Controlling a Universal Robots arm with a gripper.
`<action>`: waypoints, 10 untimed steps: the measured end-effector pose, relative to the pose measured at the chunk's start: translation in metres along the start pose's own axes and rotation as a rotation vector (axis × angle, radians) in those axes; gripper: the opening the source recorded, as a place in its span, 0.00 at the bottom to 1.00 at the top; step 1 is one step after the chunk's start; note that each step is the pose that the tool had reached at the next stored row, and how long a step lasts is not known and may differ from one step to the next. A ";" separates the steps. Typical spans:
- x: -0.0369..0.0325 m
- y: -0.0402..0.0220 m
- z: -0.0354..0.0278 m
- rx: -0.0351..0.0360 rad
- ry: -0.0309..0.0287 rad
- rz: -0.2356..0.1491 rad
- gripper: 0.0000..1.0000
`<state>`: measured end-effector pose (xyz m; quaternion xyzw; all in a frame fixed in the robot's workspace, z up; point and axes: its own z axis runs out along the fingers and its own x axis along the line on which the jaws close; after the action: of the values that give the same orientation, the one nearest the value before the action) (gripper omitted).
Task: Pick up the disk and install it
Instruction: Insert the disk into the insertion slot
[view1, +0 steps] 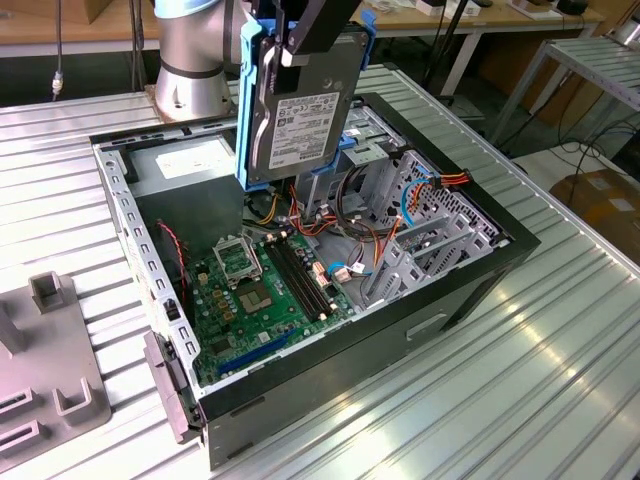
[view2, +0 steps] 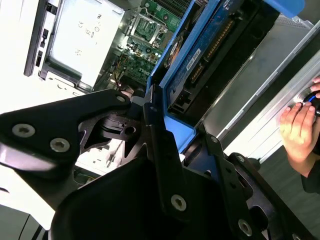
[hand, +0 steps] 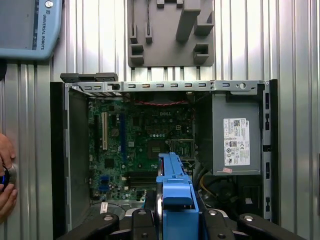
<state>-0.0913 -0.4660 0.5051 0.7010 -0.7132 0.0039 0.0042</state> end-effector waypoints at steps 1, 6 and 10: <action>0.0000 0.0000 0.0000 0.0000 0.0000 0.000 0.37; 0.0002 0.0000 0.0000 0.0000 0.0000 0.000 0.37; 0.0015 -0.0001 0.0000 0.0000 0.0000 0.000 0.37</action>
<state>-0.0912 -0.4675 0.5051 0.7010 -0.7131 0.0040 0.0042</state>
